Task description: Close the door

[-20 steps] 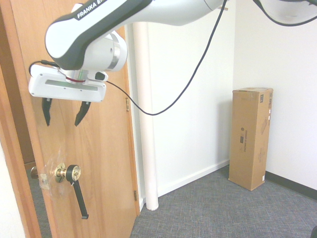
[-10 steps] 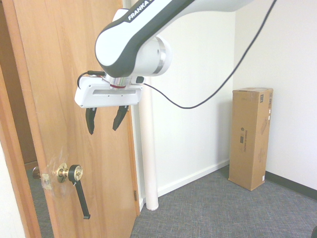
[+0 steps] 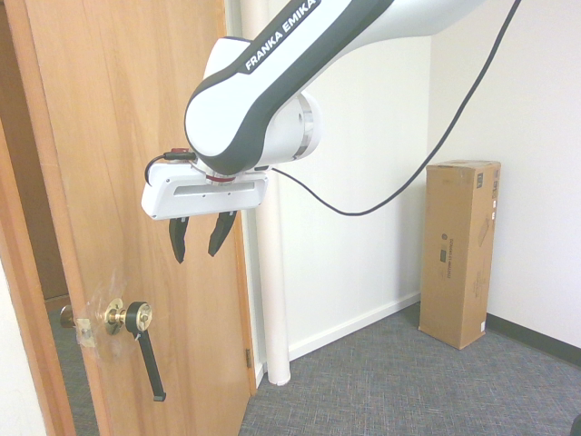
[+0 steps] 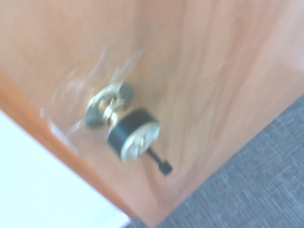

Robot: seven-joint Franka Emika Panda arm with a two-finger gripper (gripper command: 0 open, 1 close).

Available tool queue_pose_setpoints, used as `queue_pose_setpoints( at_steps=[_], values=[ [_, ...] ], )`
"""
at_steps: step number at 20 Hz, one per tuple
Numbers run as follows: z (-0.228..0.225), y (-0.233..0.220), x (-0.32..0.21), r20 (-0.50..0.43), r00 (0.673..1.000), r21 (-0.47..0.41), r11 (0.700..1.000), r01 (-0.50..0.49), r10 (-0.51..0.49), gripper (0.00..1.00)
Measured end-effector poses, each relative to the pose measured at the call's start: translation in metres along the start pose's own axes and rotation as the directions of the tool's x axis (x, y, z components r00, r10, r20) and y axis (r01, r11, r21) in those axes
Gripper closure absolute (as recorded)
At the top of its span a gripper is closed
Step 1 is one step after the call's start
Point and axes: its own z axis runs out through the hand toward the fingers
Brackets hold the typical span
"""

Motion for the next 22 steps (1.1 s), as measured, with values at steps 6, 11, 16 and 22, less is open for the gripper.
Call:
queue_pose_setpoints(
  at_steps=[6, 11, 16, 22],
  values=[
    [0.022, -0.002, 0.012, -0.022, 1.0, 0.036, 0.999, -0.006, 0.006, 1.0],
    [0.037, -0.008, 0.01, -0.015, 1.0, 0.093, 0.996, 0.012, -0.01, 1.0],
    [0.037, -0.019, -0.009, -0.019, 1.0, 0.186, 0.982, 0.011, -0.007, 1.0],
    [0.031, -0.024, -0.017, -0.068, 0.994, 0.364, 0.93, -0.052, 0.082, 1.0]
  ],
)
